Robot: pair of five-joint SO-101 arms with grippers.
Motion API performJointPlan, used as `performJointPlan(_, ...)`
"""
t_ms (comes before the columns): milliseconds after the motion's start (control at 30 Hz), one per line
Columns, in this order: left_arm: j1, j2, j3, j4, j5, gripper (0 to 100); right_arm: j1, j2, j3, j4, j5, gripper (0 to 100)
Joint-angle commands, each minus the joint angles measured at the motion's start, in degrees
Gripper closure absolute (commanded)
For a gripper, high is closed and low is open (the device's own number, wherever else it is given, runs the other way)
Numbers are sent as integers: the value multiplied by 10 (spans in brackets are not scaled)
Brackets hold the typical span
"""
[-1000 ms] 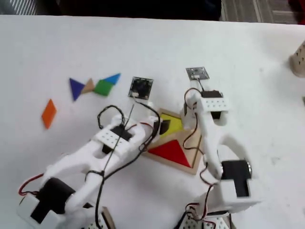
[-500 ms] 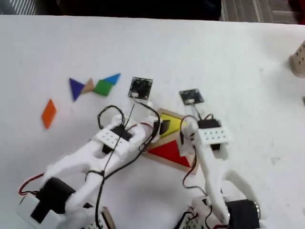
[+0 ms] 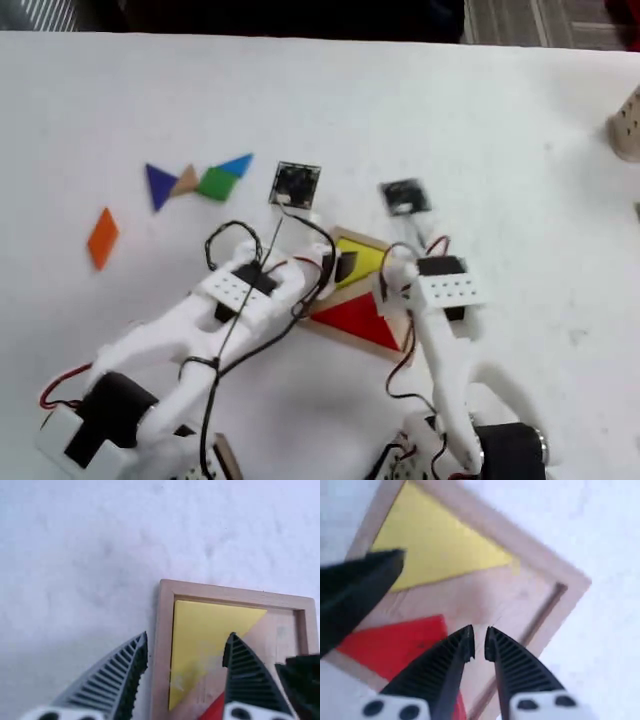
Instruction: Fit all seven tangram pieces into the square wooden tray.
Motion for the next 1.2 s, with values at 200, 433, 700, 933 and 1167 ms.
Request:
performJointPlan(200,-6,48,-58,-8,6,745,9,126,-99,-82,-33,950)
performJointPlan(433,-8,62,-68,-8,6,745,36,221,-206,-80,-42,954)
performJointPlan(700,-7,62,-67,-7,6,745,29,282,-269,-40,-83,954)
performJointPlan(933,-6,62,-66,-7,4,745,-19,283,-290,36,29,981)
performJointPlan(1167,-8,62,-67,-7,4,745,-1,283,-291,40,29,979)
